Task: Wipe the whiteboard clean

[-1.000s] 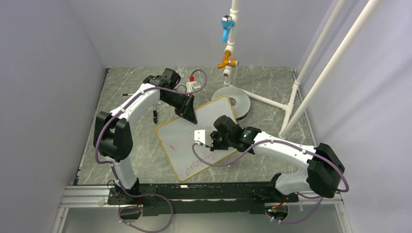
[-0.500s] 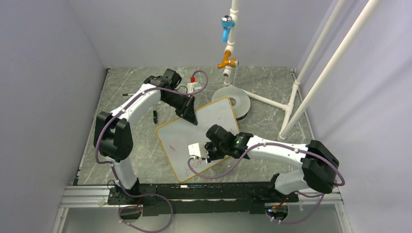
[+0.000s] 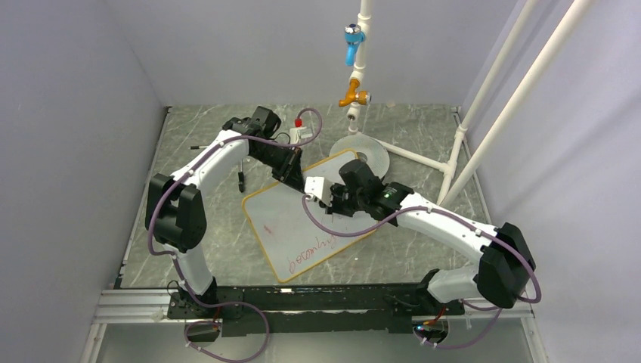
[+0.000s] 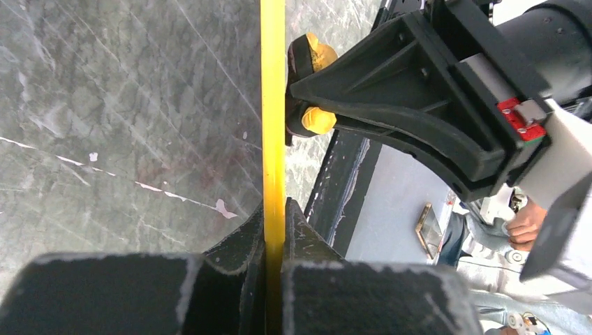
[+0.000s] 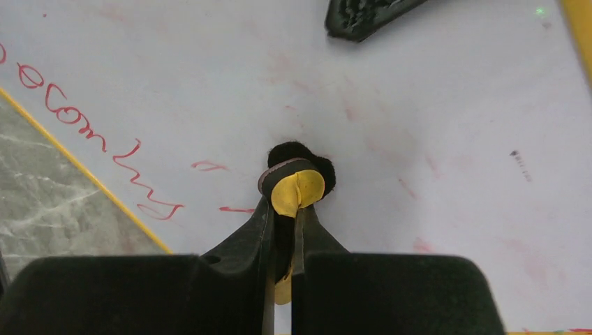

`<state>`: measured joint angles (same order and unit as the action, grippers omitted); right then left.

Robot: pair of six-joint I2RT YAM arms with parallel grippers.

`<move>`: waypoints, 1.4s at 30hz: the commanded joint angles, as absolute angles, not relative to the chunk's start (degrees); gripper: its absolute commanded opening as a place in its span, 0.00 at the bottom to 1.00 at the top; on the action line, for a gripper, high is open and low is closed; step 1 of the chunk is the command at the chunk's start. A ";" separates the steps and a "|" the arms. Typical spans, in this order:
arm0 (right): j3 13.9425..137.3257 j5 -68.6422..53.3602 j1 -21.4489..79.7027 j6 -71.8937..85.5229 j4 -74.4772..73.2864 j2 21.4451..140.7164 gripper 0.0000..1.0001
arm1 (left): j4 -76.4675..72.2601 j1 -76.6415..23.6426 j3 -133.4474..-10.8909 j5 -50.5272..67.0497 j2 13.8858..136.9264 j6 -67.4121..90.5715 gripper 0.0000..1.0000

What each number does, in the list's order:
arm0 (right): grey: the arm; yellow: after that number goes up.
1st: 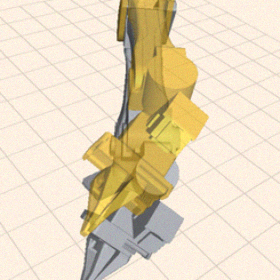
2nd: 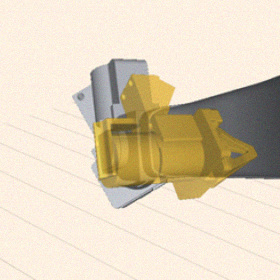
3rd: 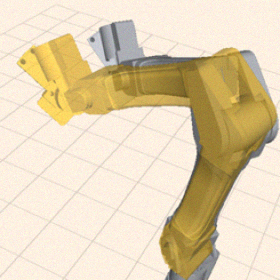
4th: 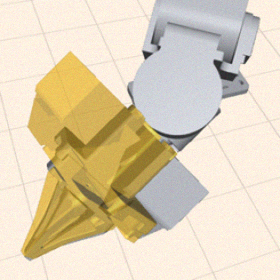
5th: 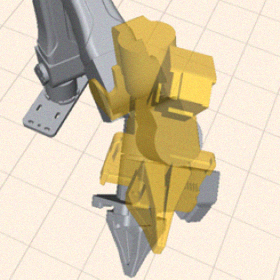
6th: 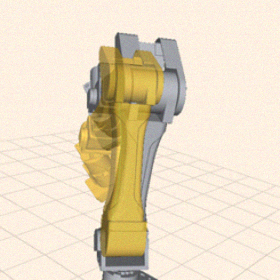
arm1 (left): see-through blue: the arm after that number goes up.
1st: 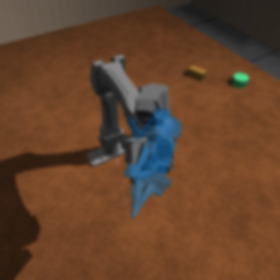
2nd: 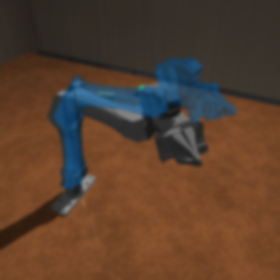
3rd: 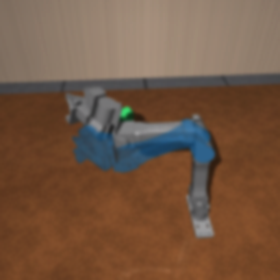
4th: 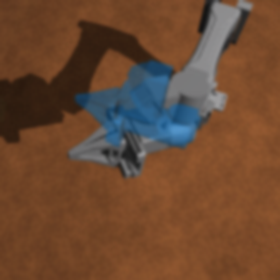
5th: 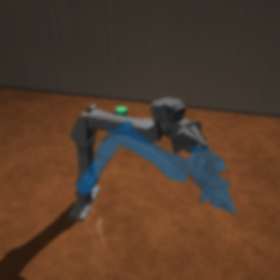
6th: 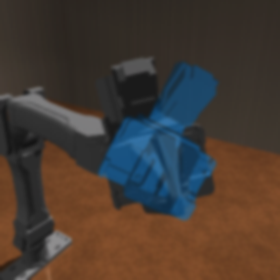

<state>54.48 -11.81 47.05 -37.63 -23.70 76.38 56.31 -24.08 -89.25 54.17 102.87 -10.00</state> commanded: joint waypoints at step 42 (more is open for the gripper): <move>50.38 -18.44 38.00 -41.69 -23.78 71.54 0.00 | 57.31 -25.55 -88.95 59.98 98.61 -10.61 0.00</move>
